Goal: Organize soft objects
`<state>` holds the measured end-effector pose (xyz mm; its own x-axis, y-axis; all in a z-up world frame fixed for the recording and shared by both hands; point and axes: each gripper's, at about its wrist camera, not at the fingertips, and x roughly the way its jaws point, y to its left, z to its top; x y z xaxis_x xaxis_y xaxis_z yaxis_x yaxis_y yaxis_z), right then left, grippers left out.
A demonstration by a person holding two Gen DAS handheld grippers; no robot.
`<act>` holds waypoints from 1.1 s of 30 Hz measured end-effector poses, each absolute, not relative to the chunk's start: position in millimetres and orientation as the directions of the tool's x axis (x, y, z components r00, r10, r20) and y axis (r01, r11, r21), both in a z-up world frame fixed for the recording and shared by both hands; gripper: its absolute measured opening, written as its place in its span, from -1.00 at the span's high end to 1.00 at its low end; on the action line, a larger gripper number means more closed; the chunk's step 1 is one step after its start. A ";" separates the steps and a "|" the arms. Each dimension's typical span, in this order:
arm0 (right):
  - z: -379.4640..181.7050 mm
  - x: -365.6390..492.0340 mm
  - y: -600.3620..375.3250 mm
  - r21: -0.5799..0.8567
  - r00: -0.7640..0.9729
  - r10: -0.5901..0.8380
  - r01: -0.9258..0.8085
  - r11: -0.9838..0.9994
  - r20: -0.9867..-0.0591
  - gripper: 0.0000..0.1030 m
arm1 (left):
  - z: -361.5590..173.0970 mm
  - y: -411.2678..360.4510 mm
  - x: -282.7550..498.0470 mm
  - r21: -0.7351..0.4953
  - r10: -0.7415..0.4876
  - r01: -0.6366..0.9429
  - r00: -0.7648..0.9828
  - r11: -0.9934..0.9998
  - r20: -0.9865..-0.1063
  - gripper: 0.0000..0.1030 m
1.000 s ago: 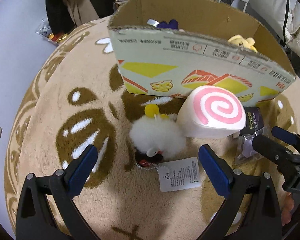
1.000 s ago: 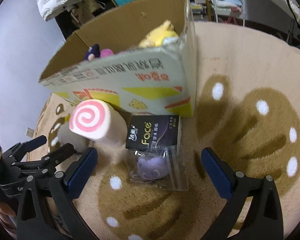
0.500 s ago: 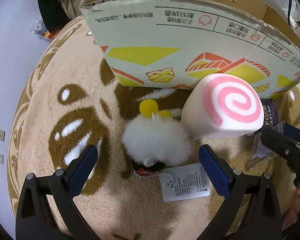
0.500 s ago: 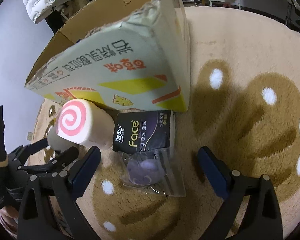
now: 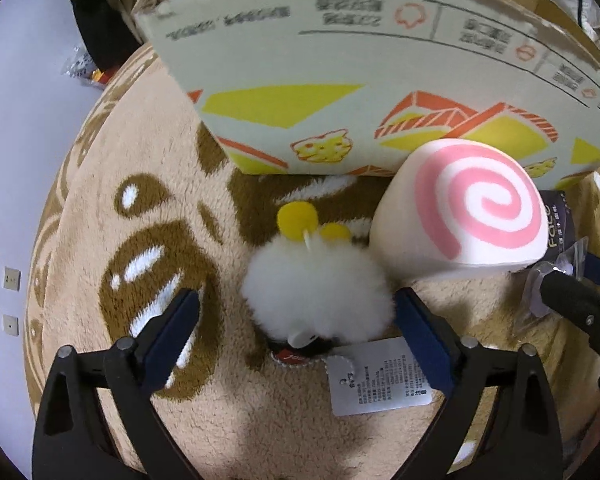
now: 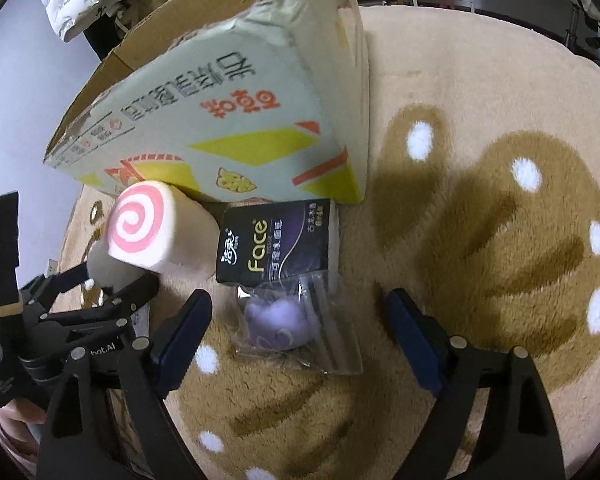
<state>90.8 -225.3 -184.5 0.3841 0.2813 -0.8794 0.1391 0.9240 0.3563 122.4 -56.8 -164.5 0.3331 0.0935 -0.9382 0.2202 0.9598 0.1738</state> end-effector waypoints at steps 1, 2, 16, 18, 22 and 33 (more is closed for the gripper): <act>-184.7 87.4 -226.5 0.351 0.383 0.278 0.136 0.926 -0.881 -0.81 | -164.0 -58.0 121.8 0.173 0.089 0.228 0.337 0.958 -0.937 -0.74; -184.8 86.4 -224.2 0.342 0.381 0.272 0.131 0.930 -0.884 -0.80 | -163.3 -59.8 121.5 0.171 0.082 0.240 0.341 0.956 -0.937 -0.64; -185.0 72.3 -227.1 0.369 0.380 0.294 0.141 0.919 -0.877 -0.06 | -157.0 -70.3 104.7 0.109 0.011 0.291 0.319 0.951 -0.948 0.32; -183.0 70.2 -223.6 0.361 0.386 0.289 0.129 0.924 -0.876 0.11 | -155.4 -65.8 101.7 0.109 0.015 0.280 0.319 0.954 -0.948 0.32; -179.5 64.7 -221.4 0.372 0.408 0.293 0.130 0.919 -0.865 0.46 | -148.7 -57.5 94.4 0.109 0.014 0.265 0.338 0.958 -0.941 0.32; -130.9 39.1 -223.9 0.399 0.532 0.314 0.049 0.916 -0.786 0.91 | -105.1 -50.6 62.9 0.073 -0.043 0.241 0.442 0.968 -0.896 0.34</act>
<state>39.1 -223.9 -130.9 0.5316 0.3144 -0.7865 0.0488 0.9157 0.3990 62.9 -50.6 -105.1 0.4415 -0.0426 -0.8963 0.2405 0.9679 0.0725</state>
